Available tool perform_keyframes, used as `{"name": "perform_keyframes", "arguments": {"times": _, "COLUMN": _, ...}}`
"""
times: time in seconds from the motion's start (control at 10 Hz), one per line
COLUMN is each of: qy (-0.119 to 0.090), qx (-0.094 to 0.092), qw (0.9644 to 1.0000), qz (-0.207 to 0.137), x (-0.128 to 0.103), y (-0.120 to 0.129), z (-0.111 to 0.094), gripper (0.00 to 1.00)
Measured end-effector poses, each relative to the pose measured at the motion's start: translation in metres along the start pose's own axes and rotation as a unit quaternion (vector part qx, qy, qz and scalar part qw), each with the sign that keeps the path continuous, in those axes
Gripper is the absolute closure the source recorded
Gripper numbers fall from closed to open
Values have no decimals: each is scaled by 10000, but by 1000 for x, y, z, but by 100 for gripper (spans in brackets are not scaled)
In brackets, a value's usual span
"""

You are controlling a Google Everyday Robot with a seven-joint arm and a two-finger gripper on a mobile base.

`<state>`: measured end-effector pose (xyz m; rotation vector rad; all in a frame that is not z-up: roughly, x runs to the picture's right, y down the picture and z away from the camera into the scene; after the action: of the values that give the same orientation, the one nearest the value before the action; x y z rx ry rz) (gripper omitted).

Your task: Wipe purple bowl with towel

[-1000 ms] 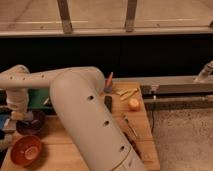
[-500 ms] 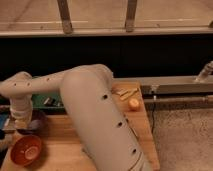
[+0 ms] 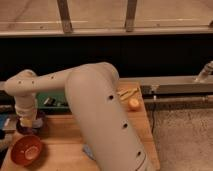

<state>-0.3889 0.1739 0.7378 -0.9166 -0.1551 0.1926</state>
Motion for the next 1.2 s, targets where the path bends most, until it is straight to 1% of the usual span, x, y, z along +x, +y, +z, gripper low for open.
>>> {"name": "perform_keyframes", "arguments": {"times": 0.3, "qy": 23, "qx": -18, "qw": 10000, "qz": -12, "x": -2, "y": -3, "z": 1, "gripper": 100}}
{"name": "perform_keyframes", "arguments": {"times": 0.4, "qy": 45, "qx": -39, "qw": 10000, "qz": -28, "x": -4, "y": -11, "z": 3, "gripper": 100}}
{"name": "perform_keyframes", "arguments": {"times": 0.6, "qy": 56, "qx": -101, "qw": 9999, "qz": -53, "x": -17, "y": -34, "z": 12, "gripper": 100}}
{"name": "perform_keyframes", "arguments": {"times": 0.7, "qy": 53, "qx": -126, "qw": 9999, "qz": -101, "x": -27, "y": -42, "z": 16, "gripper": 100}}
{"name": "perform_keyframes", "arguments": {"times": 0.8, "qy": 62, "qx": -153, "qw": 9997, "qz": -190, "x": -36, "y": -44, "z": 19, "gripper": 100}}
{"name": "perform_keyframes", "arguments": {"times": 0.9, "qy": 83, "qx": -180, "qw": 9994, "qz": -294, "x": -42, "y": -40, "z": 22, "gripper": 100}}
{"name": "perform_keyframes", "arguments": {"times": 1.1, "qy": 178, "qx": -251, "qw": 9980, "qz": -558, "x": -57, "y": -20, "z": 33, "gripper": 100}}
{"name": "perform_keyframes", "arguments": {"times": 1.2, "qy": 246, "qx": -317, "qw": 9968, "qz": -691, "x": -63, "y": -5, "z": 40, "gripper": 100}}
